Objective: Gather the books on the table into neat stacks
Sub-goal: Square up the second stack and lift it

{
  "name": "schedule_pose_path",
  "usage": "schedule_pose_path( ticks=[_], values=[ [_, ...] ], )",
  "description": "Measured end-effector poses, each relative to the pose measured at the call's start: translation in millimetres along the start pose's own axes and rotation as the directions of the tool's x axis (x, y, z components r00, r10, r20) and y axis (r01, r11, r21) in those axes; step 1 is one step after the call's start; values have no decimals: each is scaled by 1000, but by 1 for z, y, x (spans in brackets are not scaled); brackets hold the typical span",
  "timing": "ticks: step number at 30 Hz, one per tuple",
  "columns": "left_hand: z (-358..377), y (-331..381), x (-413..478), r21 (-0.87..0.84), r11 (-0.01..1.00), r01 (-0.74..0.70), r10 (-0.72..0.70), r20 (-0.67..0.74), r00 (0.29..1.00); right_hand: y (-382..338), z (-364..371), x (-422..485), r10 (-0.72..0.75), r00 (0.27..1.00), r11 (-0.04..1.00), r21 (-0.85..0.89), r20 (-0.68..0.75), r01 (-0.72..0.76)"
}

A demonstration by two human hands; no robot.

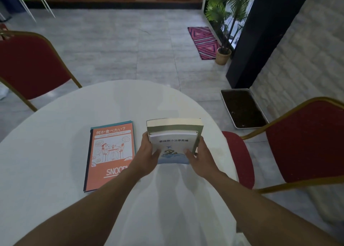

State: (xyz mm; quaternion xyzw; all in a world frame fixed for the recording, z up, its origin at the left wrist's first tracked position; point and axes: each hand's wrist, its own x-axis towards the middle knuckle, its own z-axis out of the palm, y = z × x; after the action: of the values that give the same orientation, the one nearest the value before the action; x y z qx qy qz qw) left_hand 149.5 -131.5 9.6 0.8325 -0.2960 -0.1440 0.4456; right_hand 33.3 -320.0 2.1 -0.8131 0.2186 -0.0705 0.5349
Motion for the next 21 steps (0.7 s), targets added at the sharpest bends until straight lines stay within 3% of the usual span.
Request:
schedule_pose_path(
  ticks=[9, 21],
  values=[
    [-2, 0, 5, 55, 998, -15, 15, 2, 1000, 1, 0, 2, 11, 1000, 999, -32, 4, -11],
    [1, 0, 1, 16, 998, 68, -68, 16, 998, 11, -1, 2, -31, 1000, 999, -45, 4, 31]
  ],
)
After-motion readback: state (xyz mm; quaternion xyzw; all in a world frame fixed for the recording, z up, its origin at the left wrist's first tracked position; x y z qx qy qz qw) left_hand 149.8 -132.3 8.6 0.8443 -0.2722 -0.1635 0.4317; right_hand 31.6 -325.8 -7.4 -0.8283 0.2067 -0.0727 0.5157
